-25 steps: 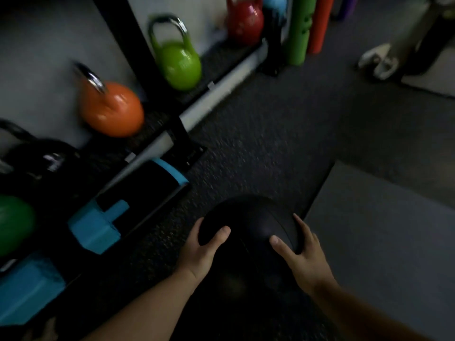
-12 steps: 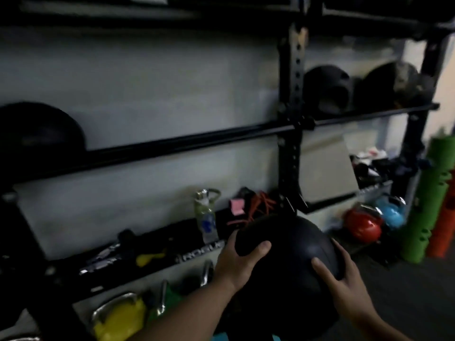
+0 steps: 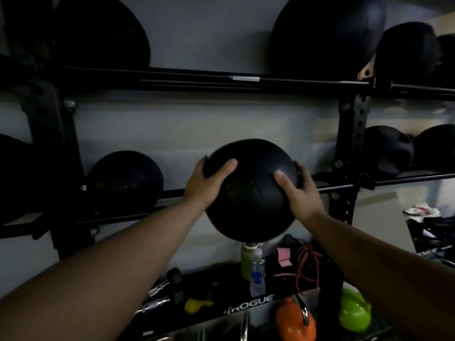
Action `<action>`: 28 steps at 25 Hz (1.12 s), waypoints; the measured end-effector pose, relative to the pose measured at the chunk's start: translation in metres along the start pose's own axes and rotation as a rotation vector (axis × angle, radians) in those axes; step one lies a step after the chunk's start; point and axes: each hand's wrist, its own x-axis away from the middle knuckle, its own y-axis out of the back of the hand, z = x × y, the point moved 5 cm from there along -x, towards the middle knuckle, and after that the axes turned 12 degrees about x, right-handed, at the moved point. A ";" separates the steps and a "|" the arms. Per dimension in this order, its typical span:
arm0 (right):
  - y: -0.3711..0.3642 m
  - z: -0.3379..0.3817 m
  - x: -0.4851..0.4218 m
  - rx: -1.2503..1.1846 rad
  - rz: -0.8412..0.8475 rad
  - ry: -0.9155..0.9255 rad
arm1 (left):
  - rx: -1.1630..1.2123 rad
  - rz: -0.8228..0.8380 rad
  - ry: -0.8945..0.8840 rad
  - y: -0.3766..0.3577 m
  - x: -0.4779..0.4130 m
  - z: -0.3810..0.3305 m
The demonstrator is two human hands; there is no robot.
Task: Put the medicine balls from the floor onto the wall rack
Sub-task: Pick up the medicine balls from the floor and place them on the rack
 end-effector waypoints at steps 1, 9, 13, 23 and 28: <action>-0.018 0.009 -0.017 -0.017 0.016 0.011 | 0.001 -0.029 0.004 0.016 -0.016 -0.004; -0.145 0.007 -0.147 -0.198 0.211 -0.024 | -0.139 -0.195 -0.095 0.061 -0.107 0.003; -0.202 -0.020 -0.187 -0.171 0.274 0.053 | -0.305 -0.225 -0.119 0.071 -0.145 0.038; -0.192 -0.027 -0.190 0.232 0.483 0.150 | -0.584 -0.208 0.022 0.079 -0.131 0.020; -0.090 -0.016 -0.177 0.770 0.497 0.113 | -0.906 -0.067 0.020 0.077 -0.096 -0.032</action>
